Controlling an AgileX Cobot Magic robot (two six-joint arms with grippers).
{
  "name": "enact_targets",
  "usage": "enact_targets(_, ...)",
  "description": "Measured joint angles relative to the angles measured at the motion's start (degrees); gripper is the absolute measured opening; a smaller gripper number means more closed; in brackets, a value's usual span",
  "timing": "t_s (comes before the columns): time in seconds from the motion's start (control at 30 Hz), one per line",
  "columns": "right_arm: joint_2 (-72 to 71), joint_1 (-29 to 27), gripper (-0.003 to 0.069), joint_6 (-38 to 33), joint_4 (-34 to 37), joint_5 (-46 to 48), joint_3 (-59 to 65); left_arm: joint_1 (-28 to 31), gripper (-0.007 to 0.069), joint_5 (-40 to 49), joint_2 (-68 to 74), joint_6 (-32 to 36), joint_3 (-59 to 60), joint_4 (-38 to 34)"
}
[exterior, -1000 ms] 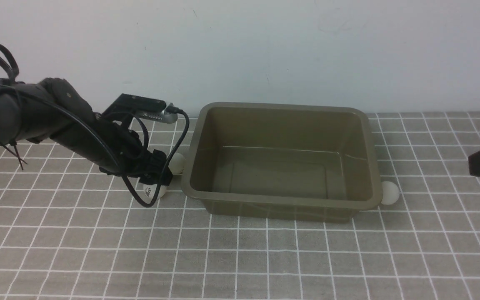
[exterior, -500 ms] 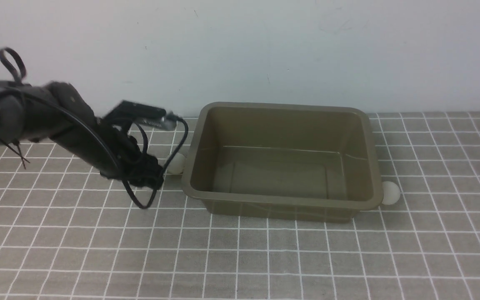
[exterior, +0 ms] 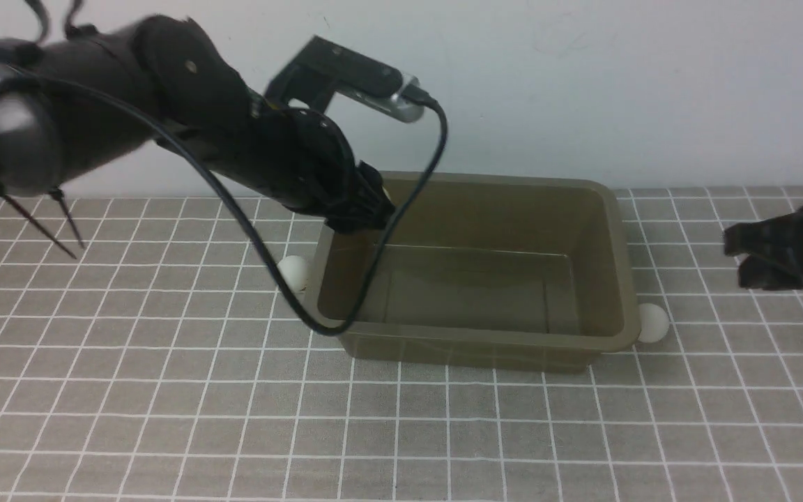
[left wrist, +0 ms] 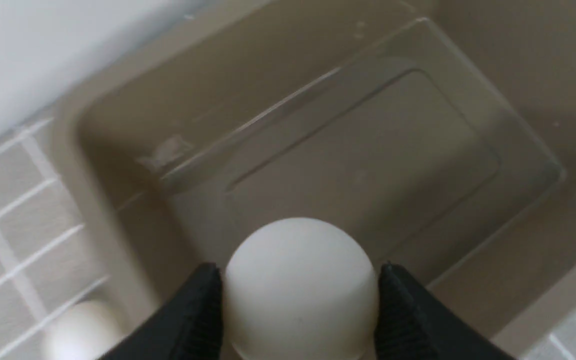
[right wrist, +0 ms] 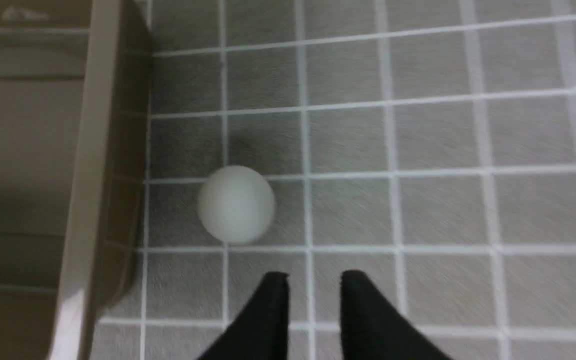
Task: Put the table tennis balls into the box on the grey coffee tablecloth.
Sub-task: 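Drop the ball into the bin, then reach for and grasp a ping pong ball on the table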
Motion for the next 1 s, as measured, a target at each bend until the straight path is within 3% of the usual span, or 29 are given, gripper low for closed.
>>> enact_targets(0.1, 9.73, 1.64, 0.0335, -1.30, 1.74, 0.77, -5.60, -1.82, 0.0419, -1.43, 4.18, -4.56, 0.00, 0.00)
enact_targets(0.13, 10.21, 1.72, 0.0345, -1.30, 1.79, 0.91, -5.60, -1.82, 0.0428, -1.43, 4.38, -4.82, 0.00, 0.00)
enact_targets(0.17, 14.70, 2.35, 0.0442, -1.51, 2.02, 2.35, -8.48, -1.89, 0.0535, -0.98, 5.85, -7.16, 0.00, 0.20)
enact_targets(0.23, 17.41, 2.59, 0.0507, -1.52, 2.23, 2.95, -9.93, -1.75, 0.0629, -0.12, 6.20, -8.35, 0.00, 0.92)
enact_targets(0.37, 20.51, 2.83, 0.0571, -1.82, 3.63, 2.76, -11.28, -0.85, 0.0680, 1.74, 5.73, -10.22, -1.21, 2.23)
enact_targets(0.47, 22.20, 2.89, 0.0577, -2.41, 5.44, 1.63, -11.58, 2.12, 0.0670, 4.06, 3.86, -14.26, -3.33, 5.10)
enact_targets(0.57, 23.75, 2.89, 0.0538, -3.71, 7.78, 0.99, -11.65, 6.79, 0.0541, 5.29, 1.69, -20.17, -4.85, 7.59)
enact_targets(0.7, 25.21, 2.89, 0.0346, -5.02, 8.23, 0.84, -11.94, 13.81, 0.0218, 7.56, 0.58, -23.97, -5.53, 8.57)
enact_targets(0.8, 25.19, 2.04, 0.0360, -5.17, 7.42, 1.10, -12.24, 18.91, 0.0041, 9.39, 0.92, -23.85, -5.64, 8.98)
enact_targets(1.0, 16.04, -2.55, 0.0360, -2.28, 8.18, 6.13, -14.26, 21.24, 0.0000, 11.86, 4.30, -18.09, -5.70, 9.17)
